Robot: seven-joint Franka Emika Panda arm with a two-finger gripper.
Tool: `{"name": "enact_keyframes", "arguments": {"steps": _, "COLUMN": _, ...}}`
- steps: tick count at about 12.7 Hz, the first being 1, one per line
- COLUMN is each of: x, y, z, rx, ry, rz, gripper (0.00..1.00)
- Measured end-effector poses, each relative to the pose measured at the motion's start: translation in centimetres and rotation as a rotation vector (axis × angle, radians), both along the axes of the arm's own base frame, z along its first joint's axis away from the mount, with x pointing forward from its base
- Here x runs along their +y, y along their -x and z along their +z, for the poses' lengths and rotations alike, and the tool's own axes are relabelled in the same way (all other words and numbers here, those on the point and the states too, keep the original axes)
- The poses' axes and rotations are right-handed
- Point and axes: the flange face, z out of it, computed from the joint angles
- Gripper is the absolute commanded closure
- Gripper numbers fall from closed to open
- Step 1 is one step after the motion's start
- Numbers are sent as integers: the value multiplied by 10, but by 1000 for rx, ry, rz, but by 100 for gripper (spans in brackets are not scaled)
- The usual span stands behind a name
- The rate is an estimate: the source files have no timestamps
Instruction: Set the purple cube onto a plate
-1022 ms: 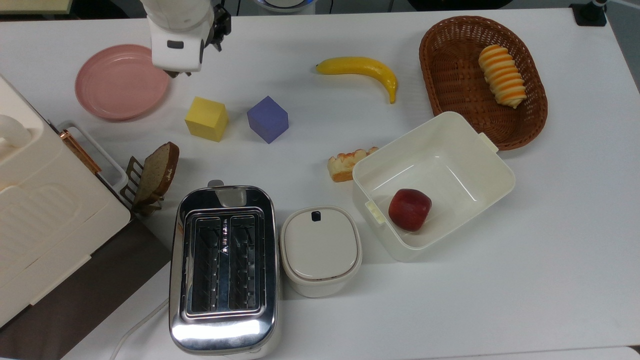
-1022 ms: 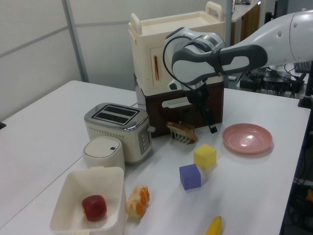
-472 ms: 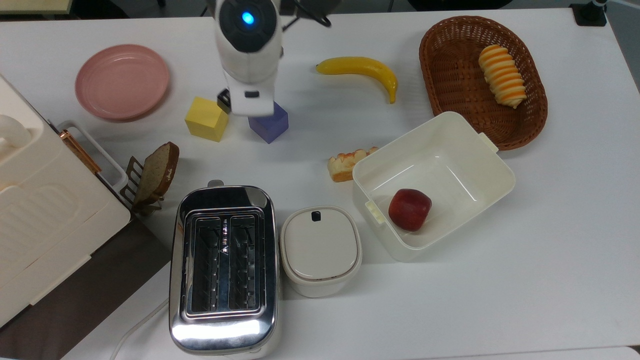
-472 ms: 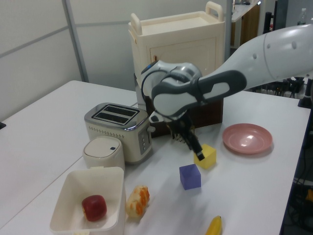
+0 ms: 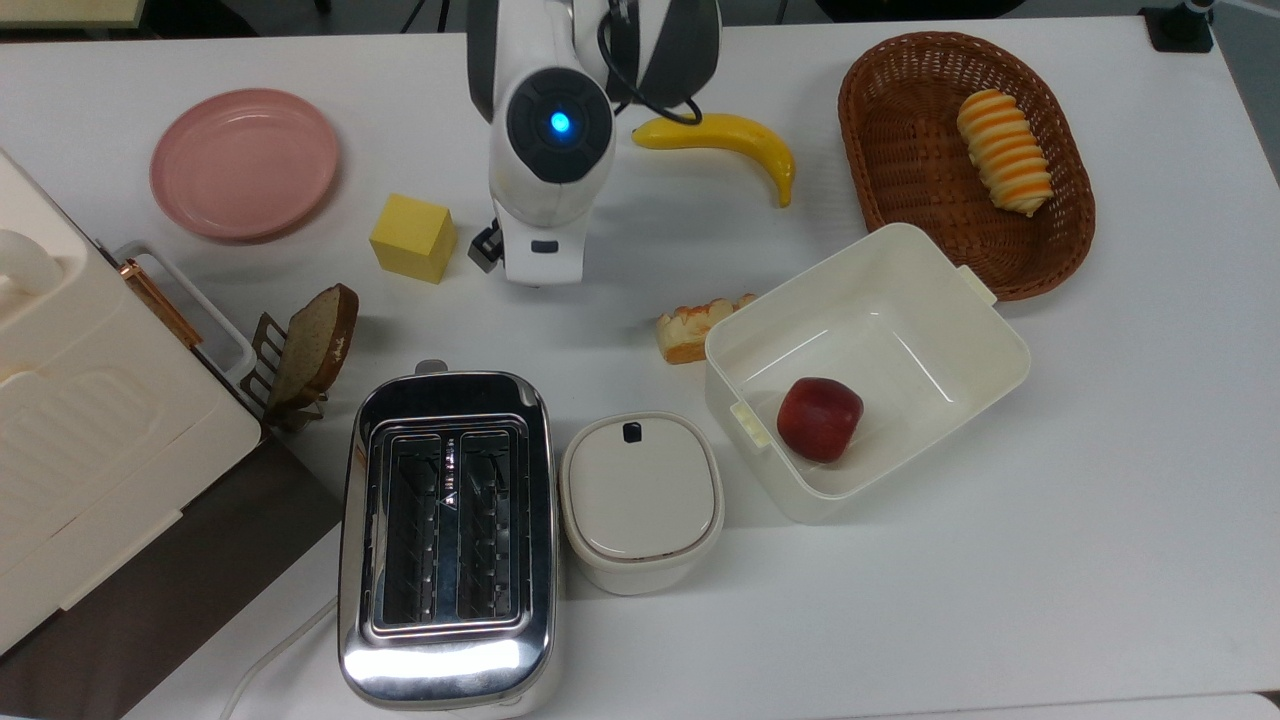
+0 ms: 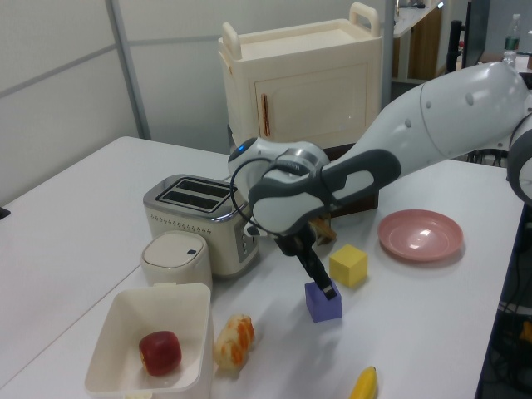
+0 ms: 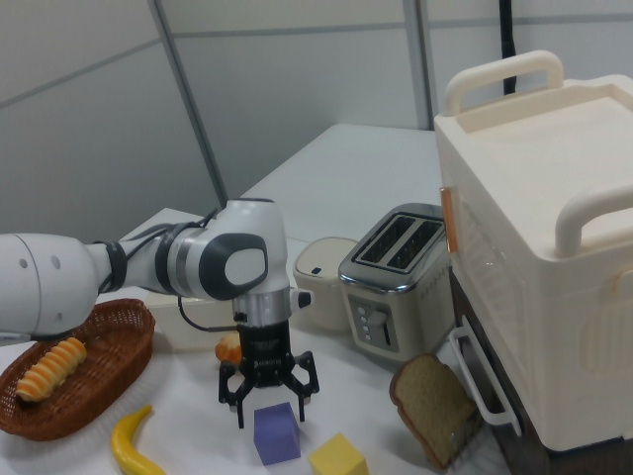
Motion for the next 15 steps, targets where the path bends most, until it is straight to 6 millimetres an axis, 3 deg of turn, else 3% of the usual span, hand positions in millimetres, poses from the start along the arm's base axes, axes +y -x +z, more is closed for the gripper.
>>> {"name": "enact_keyframes", "arguments": {"steps": 1, "x": 4, "y": 1, "z": -7, "rx": -2, "ry": 7, "rz": 1, "gripper": 9}}
{"name": "enact_keyframes", "arguments": {"steps": 2, "x": 13, "y": 3, "z": -20, "rx": -2, "ry": 21, "rz": 1, "gripper": 29}}
{"name": "enact_keyframes", "arguments": {"steps": 3, "x": 20, "y": 5, "z": -30, "rx": -4, "ry": 44, "rz": 2, "gripper": 39}}
{"name": "enact_keyframes", "arguments": {"steps": 6, "x": 29, "y": 5, "z": -45, "rx": -11, "ry": 111, "rz": 14, "gripper": 48}}
{"name": "enact_keyframes", "arguments": {"steps": 8, "x": 17, "y": 2, "z": -28, "rx": -36, "ry": 118, "rz": -1, "gripper": 51}}
{"name": "enact_keyframes", "arguments": {"steps": 10, "x": -26, "y": 3, "z": 15, "rx": -62, "ry": 102, "rz": -30, "gripper": 51}}
{"name": "enact_keyframes", "arguments": {"steps": 13, "x": -111, "y": 19, "z": 92, "rx": -136, "ry": 43, "rz": -131, "gripper": 51}}
{"name": "enact_keyframes", "arguments": {"steps": 15, "x": -175, "y": 32, "z": 107, "rx": -151, "ry": 22, "rz": -199, "gripper": 50}}
